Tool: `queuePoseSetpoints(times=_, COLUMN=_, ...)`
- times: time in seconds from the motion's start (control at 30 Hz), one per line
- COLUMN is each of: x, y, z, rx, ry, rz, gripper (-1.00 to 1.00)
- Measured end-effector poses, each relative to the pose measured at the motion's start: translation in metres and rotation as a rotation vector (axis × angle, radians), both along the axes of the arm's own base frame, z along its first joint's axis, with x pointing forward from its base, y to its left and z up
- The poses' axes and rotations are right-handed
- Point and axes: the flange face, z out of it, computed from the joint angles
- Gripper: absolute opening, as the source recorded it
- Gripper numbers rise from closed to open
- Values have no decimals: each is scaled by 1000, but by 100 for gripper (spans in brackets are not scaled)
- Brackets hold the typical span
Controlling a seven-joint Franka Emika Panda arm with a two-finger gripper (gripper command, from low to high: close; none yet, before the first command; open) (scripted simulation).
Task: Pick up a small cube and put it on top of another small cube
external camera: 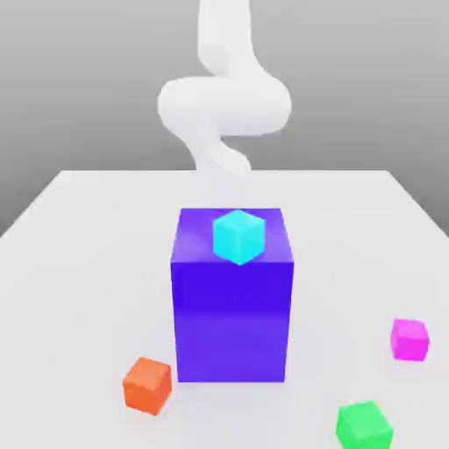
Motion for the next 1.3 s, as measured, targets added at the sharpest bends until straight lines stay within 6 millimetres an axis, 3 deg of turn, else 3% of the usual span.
queuePoseSetpoints(times=0.17, x=46, y=68, z=-96, rx=-117, ry=143, rz=236, gripper=0)
queuePoseSetpoints(times=0.37, x=56, y=152, z=-218, rx=-247, ry=296, rz=531, gripper=0)
queuePoseSetpoints(times=0.53, x=29, y=213, z=-320, rx=-350, ry=414, rz=789, gripper=0)
queuePoseSetpoints(times=0.63, x=-6, y=251, z=-380, rx=-413, ry=478, rz=971, gripper=0)
queuePoseSetpoints(times=0.8, x=-62, y=275, z=-470, rx=-488, ry=583, rz=1202, gripper=0)
queuePoseSetpoints(times=0.97, x=-70, y=278, z=-530, rx=-495, ry=596, rz=1231, gripper=0)
queuePoseSetpoints(times=1.0, x=-70, y=277, z=-538, rx=-495, ry=596, rz=1231, gripper=-100)
queuePoseSetpoints(times=1.2, x=-71, y=277, z=-542, rx=-497, ry=597, rz=1232, gripper=-100)
queuePoseSetpoints(times=1.3, x=-70, y=278, z=-521, rx=-495, ry=597, rz=1231, gripper=-100)
